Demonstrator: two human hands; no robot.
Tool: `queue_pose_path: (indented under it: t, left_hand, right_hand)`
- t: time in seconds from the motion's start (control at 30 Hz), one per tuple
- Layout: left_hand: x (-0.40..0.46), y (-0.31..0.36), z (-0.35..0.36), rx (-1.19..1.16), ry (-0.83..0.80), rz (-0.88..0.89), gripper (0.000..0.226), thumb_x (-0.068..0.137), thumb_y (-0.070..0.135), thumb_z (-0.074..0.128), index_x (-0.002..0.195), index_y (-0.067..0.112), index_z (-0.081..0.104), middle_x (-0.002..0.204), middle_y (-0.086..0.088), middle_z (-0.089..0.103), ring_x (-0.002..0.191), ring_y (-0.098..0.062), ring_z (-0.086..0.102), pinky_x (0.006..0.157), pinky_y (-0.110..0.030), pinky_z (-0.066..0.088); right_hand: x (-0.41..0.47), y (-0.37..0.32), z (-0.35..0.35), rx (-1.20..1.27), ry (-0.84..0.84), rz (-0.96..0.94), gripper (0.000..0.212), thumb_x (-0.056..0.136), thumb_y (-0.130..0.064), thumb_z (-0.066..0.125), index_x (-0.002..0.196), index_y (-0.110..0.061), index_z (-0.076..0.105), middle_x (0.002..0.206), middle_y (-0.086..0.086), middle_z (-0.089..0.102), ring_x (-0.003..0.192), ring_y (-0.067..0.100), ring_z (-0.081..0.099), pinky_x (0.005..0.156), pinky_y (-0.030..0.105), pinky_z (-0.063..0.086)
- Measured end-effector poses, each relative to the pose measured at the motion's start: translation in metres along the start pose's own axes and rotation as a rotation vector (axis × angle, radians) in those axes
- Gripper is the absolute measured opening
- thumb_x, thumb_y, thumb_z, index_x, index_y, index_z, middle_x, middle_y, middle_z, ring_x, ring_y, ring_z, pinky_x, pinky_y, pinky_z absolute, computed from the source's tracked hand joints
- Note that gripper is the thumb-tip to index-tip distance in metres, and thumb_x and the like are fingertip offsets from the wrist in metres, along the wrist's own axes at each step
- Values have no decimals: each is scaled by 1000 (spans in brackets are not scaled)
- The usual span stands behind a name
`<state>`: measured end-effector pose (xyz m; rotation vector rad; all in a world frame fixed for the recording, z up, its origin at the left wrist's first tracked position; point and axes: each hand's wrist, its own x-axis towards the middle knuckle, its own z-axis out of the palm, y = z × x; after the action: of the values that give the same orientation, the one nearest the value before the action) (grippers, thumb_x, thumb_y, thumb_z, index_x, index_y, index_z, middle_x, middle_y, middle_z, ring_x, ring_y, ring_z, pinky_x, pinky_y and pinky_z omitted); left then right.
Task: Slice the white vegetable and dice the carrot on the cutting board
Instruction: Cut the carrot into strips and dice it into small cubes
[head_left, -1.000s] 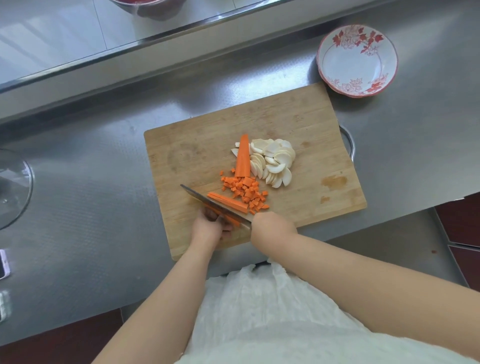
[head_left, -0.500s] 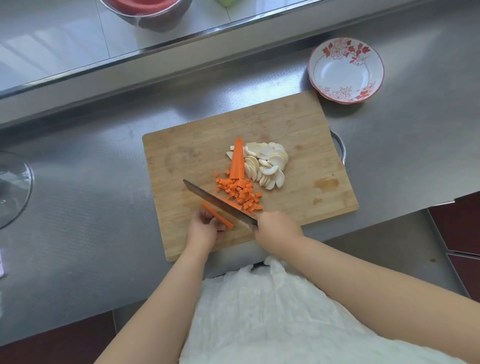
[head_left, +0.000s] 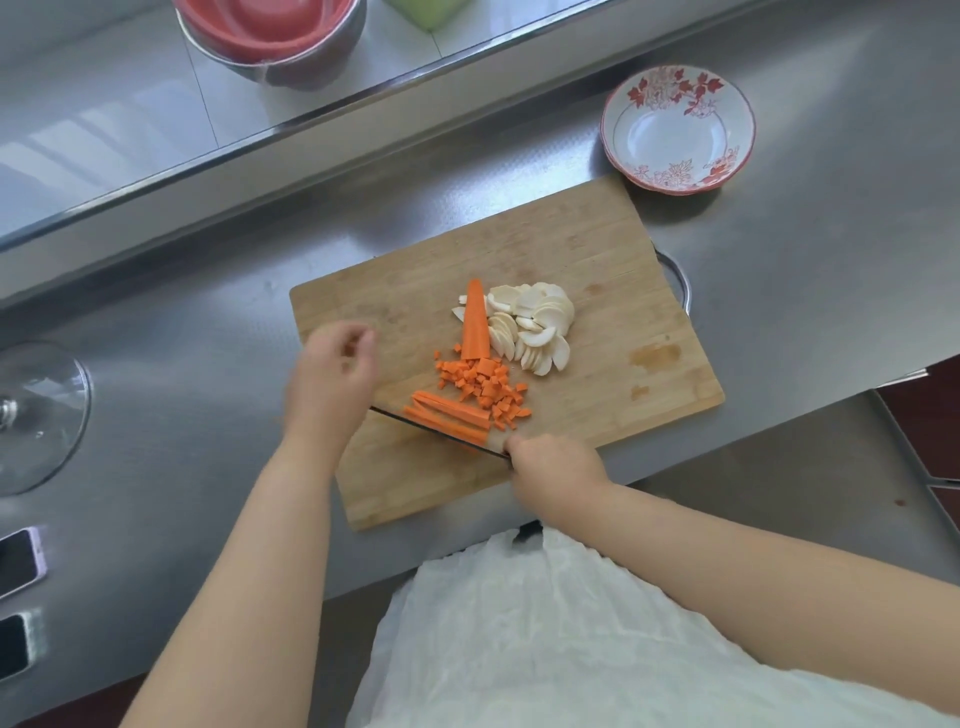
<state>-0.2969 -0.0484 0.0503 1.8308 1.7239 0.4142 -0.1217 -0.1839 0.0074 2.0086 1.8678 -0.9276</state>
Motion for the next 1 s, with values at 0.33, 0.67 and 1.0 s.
queue_pose_path:
  t: [0.33, 0.67, 1.0]
  left_hand:
    - [10, 50, 72, 906, -1168, -21, 56, 102, 48, 22, 132, 8, 48, 110, -9, 57, 100, -28, 54, 89, -37, 42]
    - [19, 57, 31, 194, -36, 512, 20, 99, 26, 45, 91, 13, 58, 87, 6, 55, 83, -14, 49, 70, -30, 39]
    - [-6, -56, 70, 522, -360, 655, 60, 69, 44, 79, 117, 15, 61, 118, -5, 59, 111, -30, 55, 91, -42, 45]
  right_hand:
    - [-15, -3, -12, -96, 32, -50, 26, 91, -5, 46, 116, -11, 47, 102, 7, 65, 87, 29, 65, 45, 25, 21]
    - [-14, 11, -5, 184, 184, 74, 22, 98, -25, 41, 116, -21, 53, 90, 4, 66, 75, 29, 61, 49, 28, 34]
    - [-12, 28, -17, 571, 241, 298, 24, 99, -37, 42, 109, -23, 58, 83, -2, 64, 84, 25, 61, 62, 32, 39]
